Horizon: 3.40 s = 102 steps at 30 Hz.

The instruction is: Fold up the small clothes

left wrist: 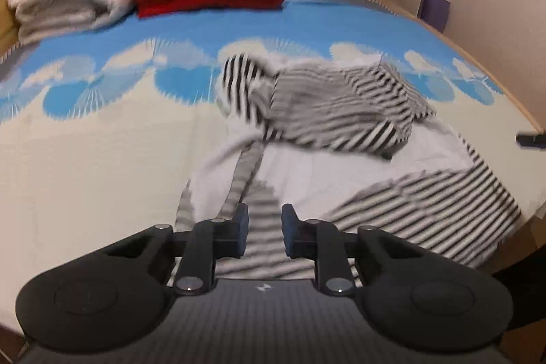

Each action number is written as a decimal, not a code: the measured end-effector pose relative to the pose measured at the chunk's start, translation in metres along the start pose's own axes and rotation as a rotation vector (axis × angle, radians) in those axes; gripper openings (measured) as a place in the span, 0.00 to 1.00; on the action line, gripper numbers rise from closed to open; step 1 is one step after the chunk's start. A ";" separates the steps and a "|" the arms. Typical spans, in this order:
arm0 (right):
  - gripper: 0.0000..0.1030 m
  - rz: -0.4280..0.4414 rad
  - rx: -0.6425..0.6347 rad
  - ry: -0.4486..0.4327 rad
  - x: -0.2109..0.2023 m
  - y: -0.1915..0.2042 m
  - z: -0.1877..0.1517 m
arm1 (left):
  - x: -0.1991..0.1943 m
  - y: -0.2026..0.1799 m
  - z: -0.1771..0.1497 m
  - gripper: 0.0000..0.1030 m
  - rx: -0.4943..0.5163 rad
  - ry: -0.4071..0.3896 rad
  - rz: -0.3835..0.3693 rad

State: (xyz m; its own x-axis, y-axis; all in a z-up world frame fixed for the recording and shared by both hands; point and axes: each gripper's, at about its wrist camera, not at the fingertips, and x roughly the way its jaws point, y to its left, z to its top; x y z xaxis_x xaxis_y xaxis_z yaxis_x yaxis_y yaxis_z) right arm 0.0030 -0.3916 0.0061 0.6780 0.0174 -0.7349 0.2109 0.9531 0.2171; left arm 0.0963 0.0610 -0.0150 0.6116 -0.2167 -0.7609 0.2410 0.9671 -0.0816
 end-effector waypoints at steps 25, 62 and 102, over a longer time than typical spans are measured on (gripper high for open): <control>0.37 -0.163 0.013 0.385 0.058 -0.053 -0.051 | 0.066 0.041 -0.030 0.44 -0.220 0.361 0.107; 0.36 -0.196 0.066 0.375 0.064 -0.067 -0.055 | 0.076 0.030 -0.055 0.53 -0.125 0.391 0.090; 0.06 0.107 0.365 -0.014 0.000 -0.091 0.069 | 0.065 0.083 0.103 0.04 -0.185 0.119 -0.088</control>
State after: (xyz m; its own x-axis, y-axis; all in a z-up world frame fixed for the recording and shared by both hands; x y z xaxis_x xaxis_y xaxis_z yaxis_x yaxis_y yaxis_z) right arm 0.0324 -0.4991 0.0306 0.7189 0.1045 -0.6872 0.3737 0.7754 0.5090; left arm 0.2337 0.1136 -0.0049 0.4981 -0.2950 -0.8154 0.1407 0.9554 -0.2597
